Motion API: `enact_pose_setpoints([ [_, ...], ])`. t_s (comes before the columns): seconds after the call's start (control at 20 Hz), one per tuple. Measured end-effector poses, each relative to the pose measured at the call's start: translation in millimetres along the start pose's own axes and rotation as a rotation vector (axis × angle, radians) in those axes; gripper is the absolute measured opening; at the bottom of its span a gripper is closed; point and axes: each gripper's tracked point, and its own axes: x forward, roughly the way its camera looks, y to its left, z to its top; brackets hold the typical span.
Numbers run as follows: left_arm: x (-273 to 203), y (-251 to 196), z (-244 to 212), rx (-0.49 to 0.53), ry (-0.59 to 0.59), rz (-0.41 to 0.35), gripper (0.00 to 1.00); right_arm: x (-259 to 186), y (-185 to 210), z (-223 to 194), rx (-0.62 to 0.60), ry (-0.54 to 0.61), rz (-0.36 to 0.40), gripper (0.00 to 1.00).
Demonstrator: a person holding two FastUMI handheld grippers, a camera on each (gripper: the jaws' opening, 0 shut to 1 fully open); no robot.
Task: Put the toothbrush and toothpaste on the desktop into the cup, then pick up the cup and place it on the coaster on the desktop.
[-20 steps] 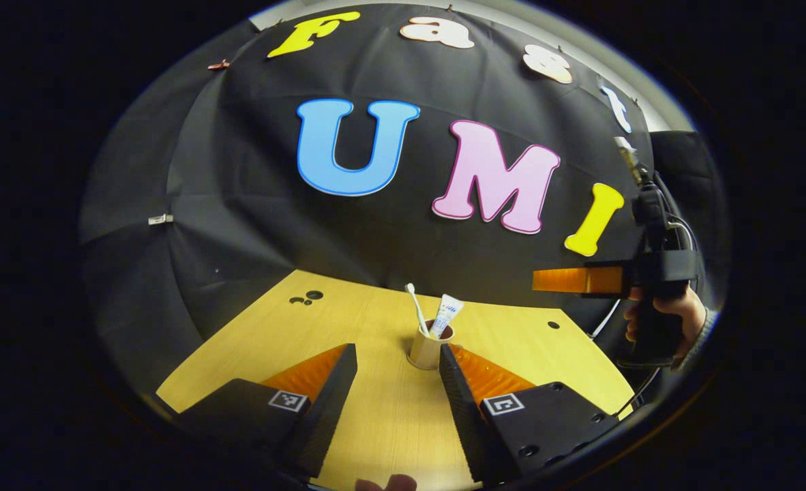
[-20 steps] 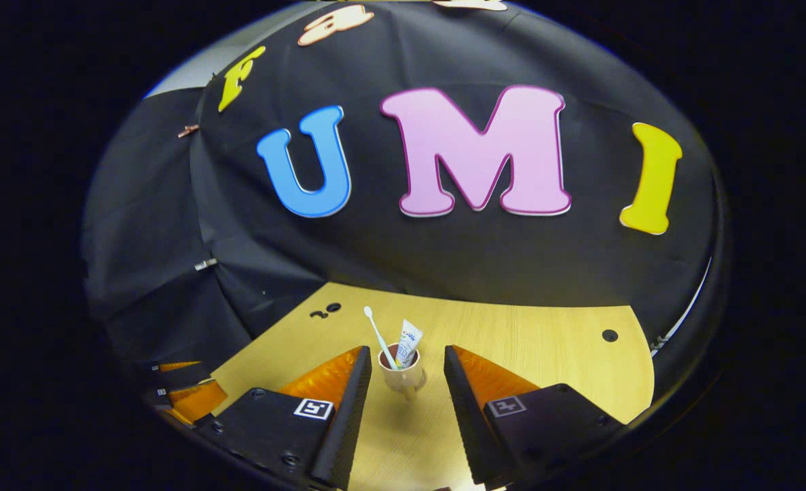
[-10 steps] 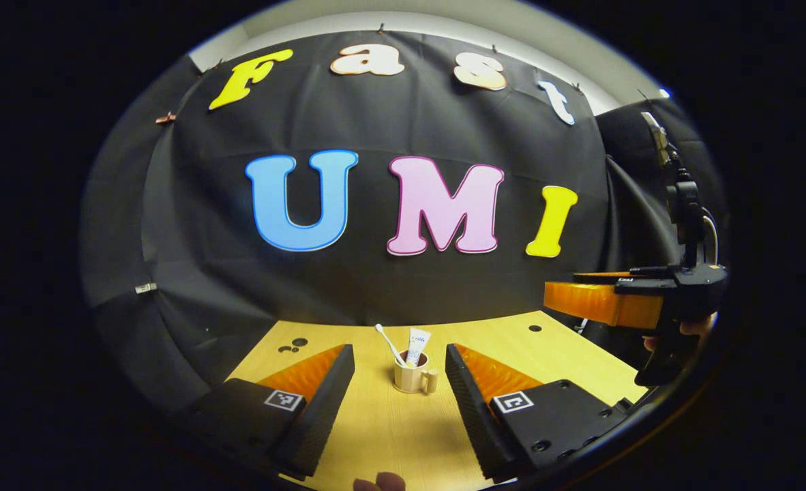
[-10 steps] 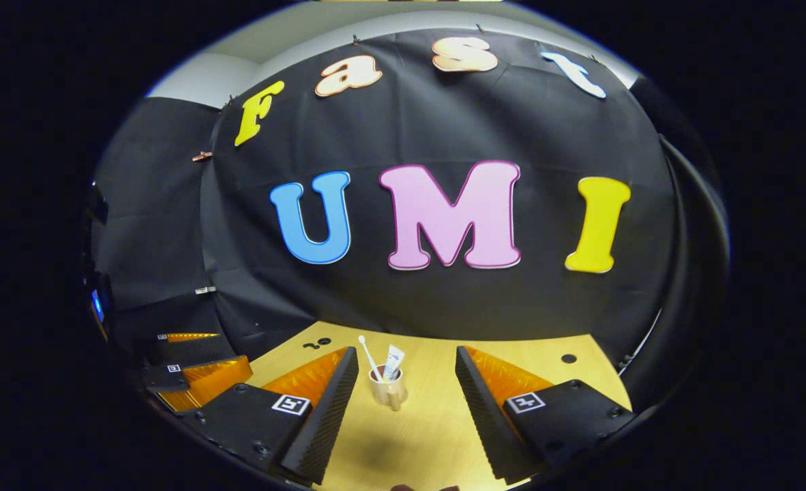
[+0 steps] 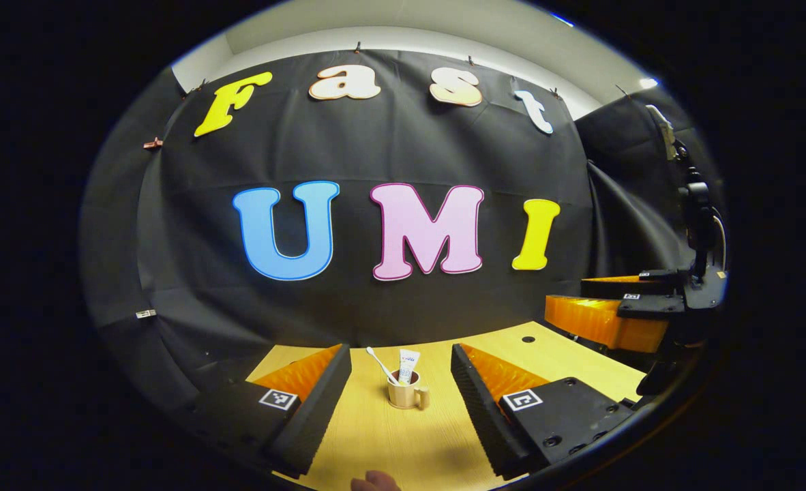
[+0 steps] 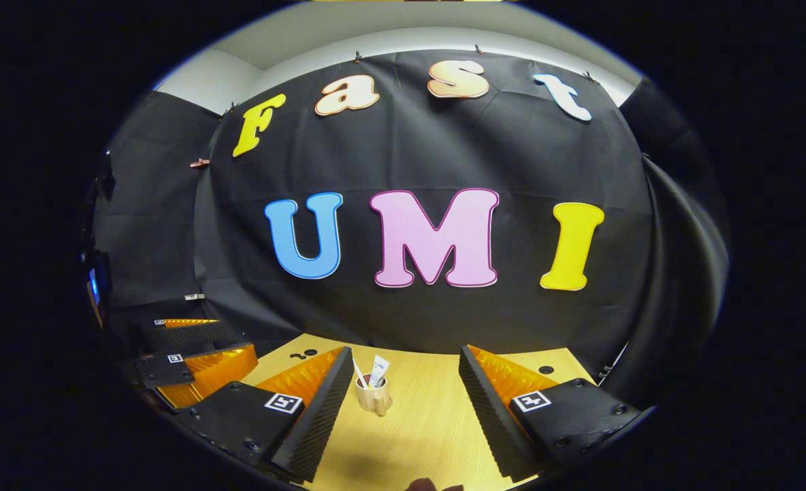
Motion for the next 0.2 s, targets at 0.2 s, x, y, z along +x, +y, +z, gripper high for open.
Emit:
enact_pose_setpoints([
  [0.2,1.7,4.3,6.2,0.002,-0.011,0.001,0.94,2.0,2.3,-4.7,0.024,0.017,0.000,0.95],
])
